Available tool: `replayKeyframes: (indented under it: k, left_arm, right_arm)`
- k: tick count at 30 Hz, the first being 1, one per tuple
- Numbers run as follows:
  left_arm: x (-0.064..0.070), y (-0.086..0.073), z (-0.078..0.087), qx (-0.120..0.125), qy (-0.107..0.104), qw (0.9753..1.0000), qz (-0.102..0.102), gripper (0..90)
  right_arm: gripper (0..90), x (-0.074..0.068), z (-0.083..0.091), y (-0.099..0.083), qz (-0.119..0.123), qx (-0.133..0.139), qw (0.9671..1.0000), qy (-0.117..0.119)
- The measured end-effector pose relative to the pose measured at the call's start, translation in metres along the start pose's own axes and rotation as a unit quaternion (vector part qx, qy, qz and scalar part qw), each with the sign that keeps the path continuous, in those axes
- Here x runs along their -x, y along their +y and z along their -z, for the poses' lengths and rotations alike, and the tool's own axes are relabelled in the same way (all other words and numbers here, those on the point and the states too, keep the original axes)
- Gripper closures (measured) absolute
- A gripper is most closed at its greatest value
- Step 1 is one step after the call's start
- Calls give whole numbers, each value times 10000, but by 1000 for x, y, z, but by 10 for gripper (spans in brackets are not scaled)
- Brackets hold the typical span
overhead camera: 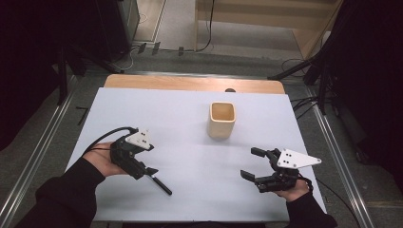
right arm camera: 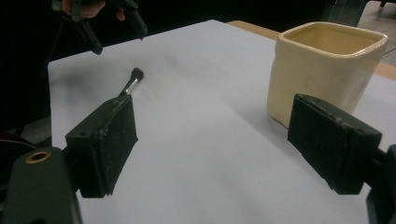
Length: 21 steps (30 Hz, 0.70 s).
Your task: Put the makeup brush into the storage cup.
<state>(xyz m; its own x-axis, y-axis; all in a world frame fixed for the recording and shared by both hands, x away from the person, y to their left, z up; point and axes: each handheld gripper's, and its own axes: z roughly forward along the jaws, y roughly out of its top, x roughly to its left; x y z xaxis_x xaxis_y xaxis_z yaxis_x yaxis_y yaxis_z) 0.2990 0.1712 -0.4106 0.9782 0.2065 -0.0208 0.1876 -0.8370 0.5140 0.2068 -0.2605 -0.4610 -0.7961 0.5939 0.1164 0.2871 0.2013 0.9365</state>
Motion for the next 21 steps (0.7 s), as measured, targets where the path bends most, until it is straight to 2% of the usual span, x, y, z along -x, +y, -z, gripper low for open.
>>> replayKeyframes:
  k: [3, 4, 5, 14, 16, 18, 19, 21]
  left_arm:
    - [4, 5, -1, -256, 33, 9993, -280, 203]
    - [4, 5, -1, -256, 33, 9993, -280, 203]
    - [5, 6, -1, -371, 10, 9984, -422, 203]
    - [4, 9, -1, -621, -107, 9958, -669, 204]
    - [4, 9, -1, -609, -128, 9955, -711, 204]
    - [4, 9, -1, -547, -278, 9948, -812, 207]
    - [3, 9, -1, -554, -311, 9939, -897, 210]
    - [3, 9, -2, -592, -347, 9933, -928, 211]
  right_arm:
    - [161, 0, -1, 0, -12, -11, 10000, 17]
    - [161, 0, -1, 0, -21, -22, 10000, 16]
    - [161, 0, -1, 0, -29, -38, 10000, 23]
    - [162, 0, -1, 0, -24, -56, 10000, 14]
    - [162, 0, -1, 0, -23, -56, 10000, 13]
    - [162, 0, -1, 0, -16, -58, 10000, 19]
    - [163, 0, -1, 0, -17, -59, 10000, 21]
    - [163, 0, -1, 0, -18, -62, 10000, 19]
